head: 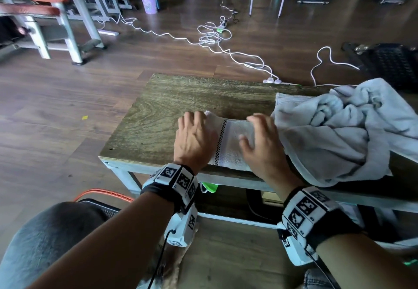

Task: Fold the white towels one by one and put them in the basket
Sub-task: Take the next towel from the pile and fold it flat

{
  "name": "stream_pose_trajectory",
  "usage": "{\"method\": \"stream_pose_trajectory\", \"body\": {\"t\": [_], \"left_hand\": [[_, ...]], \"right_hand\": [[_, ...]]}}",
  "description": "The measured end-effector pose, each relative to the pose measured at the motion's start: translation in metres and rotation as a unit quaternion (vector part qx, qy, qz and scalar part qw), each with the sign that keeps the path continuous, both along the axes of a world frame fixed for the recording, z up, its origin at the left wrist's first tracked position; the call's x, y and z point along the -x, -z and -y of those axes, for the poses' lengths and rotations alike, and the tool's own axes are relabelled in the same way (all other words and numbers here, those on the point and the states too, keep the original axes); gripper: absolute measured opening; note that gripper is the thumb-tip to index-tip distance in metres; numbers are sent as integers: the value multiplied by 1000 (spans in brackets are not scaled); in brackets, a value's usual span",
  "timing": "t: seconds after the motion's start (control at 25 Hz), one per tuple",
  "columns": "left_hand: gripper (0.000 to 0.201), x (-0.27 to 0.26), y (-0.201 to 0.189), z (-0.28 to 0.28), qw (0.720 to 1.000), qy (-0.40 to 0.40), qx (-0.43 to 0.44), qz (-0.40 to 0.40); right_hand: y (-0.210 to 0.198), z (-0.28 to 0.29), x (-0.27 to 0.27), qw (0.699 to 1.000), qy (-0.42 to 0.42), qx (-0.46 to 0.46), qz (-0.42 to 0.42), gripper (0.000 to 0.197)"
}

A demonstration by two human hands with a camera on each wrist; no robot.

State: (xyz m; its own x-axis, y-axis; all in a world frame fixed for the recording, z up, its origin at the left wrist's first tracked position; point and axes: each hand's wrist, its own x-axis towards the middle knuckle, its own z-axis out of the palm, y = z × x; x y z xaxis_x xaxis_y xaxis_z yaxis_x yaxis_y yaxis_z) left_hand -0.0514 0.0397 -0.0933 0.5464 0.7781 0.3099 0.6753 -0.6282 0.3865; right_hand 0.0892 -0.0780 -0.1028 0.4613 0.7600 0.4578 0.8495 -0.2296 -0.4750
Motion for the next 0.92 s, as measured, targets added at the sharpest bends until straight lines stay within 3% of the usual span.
{"method": "stream_pose_trajectory", "body": {"t": [0.08, 0.16, 0.24, 0.32, 0.44, 0.56, 0.68, 0.76, 0.84, 0.92], "left_hand": [[54, -4, 7, 8, 997, 72, 15, -40], [60, -7, 16, 10, 986, 74, 107, -101], [62, -8, 24, 7, 980, 63, 140, -130], [63, -7, 22, 1, 977, 87, 112, -160], [65, -3, 11, -26, 968, 89, 34, -231], [62, -3, -7, -43, 971, 22, 8, -236], [53, -11, -7, -27, 968, 158, 20, -194], [72, -12, 2, -10, 961, 205, 24, -185], [95, -9, 11, 0, 962, 189, 36, -193], [92, -5, 12, 6, 965, 184, 31, -186]], "right_hand": [[7, -5, -1, 987, -75, 137, 34, 57], [10, -11, -2, 962, -83, 262, 9, 62], [6, -17, -6, 941, -76, 330, 9, 64], [-2, -19, -8, 928, -70, 364, 35, 67], [-17, -22, -13, 944, -36, 306, 120, 61], [-23, -20, -20, 981, -27, 190, 30, 34], [-15, -10, -25, 977, -76, 194, -53, 28], [-7, -1, -25, 976, -109, 172, -79, 32], [-5, 5, -27, 978, -114, 141, -100, 33], [-4, 12, -27, 975, -129, 150, -97, 31]]}}
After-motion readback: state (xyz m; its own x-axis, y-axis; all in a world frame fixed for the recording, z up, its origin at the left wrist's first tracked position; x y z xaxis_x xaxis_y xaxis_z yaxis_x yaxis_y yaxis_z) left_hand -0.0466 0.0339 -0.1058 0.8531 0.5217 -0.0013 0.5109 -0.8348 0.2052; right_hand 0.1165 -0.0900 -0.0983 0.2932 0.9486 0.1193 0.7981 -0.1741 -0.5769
